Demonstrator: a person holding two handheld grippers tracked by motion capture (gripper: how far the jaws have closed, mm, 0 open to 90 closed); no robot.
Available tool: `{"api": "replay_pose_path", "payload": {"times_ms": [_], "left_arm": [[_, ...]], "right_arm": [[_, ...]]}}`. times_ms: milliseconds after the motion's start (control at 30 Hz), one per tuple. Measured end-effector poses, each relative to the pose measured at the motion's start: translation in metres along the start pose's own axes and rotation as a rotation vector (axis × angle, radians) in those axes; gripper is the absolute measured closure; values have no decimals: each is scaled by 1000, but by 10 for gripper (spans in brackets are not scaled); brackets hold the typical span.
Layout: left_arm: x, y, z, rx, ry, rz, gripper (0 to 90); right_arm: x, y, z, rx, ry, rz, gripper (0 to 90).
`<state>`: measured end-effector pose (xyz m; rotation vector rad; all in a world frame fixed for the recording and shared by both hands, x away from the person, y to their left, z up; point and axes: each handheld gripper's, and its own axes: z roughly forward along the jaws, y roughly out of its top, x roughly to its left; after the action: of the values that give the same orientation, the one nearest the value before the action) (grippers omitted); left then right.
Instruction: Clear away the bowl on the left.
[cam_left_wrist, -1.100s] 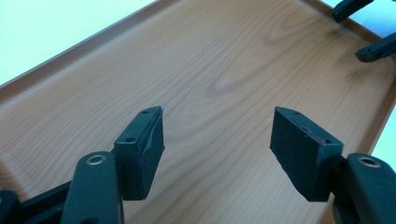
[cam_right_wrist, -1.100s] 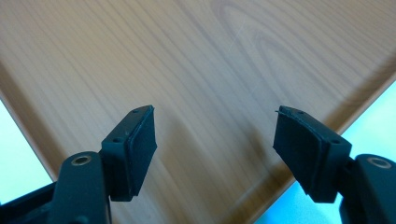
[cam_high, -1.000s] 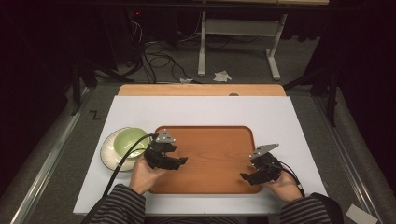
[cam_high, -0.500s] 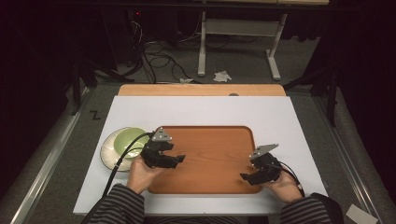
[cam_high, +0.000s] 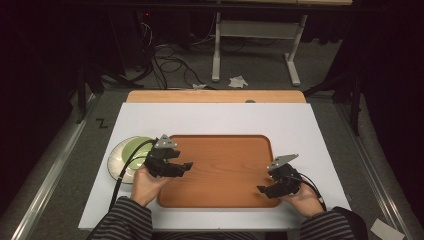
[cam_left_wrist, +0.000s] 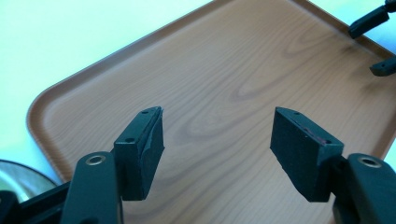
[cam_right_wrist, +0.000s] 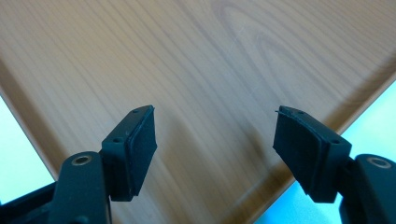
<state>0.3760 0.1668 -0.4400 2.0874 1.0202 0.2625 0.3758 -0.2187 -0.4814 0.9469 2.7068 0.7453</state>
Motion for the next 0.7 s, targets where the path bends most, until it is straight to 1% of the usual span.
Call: {"api": "replay_pose_path", "payload": {"times_ms": [67,100,167,233,433,467,600,700], "left_arm": [[2,0,-1,-6,7,-9,352],[3,0,-2,-1,11,-4,352],[4,0,-4,-6,15,-12,352],[6,-1,-6,-6,21,-15,352],[12,-1,-10,-17,33,-39,356],[13,-1,-10,-15,37,-40,357],[16,-2,-13,-17,53,-49,359],[19,-2,-17,-28,69,-60,360]], "right_arm": [[-1,0,0,5,-2,0,315],[-1,0,0,5,-2,0,315],[-1,0,0,1,0,-7,315],[0,0,0,-1,-2,-3,315],[-1,0,0,4,0,-3,315],[-1,0,0,4,-1,-10,315],[-1,0,0,1,-1,-9,315],[-1,0,0,1,-1,-9,315]]}}
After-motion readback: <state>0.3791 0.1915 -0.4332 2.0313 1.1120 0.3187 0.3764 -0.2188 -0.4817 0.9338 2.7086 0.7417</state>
